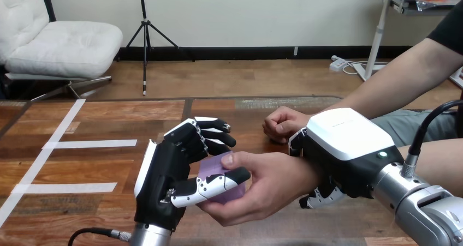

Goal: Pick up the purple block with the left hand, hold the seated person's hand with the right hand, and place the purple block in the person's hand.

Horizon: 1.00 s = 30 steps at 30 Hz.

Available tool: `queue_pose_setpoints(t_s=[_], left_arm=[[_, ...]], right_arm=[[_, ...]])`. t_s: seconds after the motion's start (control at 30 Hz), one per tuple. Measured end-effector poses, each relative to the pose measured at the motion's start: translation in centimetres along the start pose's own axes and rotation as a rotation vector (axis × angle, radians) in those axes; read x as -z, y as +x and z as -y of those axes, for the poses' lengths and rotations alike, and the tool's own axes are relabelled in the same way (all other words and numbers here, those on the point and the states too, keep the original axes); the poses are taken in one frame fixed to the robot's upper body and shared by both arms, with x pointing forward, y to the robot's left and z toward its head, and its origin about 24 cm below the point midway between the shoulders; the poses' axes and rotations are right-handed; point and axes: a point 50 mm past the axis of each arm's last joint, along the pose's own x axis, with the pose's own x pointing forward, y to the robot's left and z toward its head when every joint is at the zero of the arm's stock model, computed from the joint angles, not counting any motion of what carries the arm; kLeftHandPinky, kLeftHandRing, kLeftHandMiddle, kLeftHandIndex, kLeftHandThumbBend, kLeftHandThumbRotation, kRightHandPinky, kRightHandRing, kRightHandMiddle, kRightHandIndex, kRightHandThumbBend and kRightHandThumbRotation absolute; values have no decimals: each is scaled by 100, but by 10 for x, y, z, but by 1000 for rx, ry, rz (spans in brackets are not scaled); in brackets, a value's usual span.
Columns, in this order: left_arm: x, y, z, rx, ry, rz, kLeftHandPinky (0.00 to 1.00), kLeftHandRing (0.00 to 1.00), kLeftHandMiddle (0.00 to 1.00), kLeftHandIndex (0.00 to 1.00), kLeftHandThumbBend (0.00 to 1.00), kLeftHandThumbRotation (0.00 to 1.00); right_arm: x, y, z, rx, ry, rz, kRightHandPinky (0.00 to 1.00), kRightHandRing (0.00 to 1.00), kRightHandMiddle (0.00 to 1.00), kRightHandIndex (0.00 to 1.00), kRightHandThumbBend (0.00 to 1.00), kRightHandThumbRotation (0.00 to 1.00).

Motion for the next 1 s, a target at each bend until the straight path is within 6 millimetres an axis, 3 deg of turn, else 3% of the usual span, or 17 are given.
queue_pose_setpoints(t_s=[0.73,1.0], left_arm=[[0,0,1,19,-2,0,43,47,54,60,83,10],[0,-1,1,50,11,-7,47,54,62,66,84,17]], right_arm=[[-1,0,0,11,-44,4,43,52,59,65,81,0],[-2,0,0,10,-61,4,48,58,65,69,83,0]])
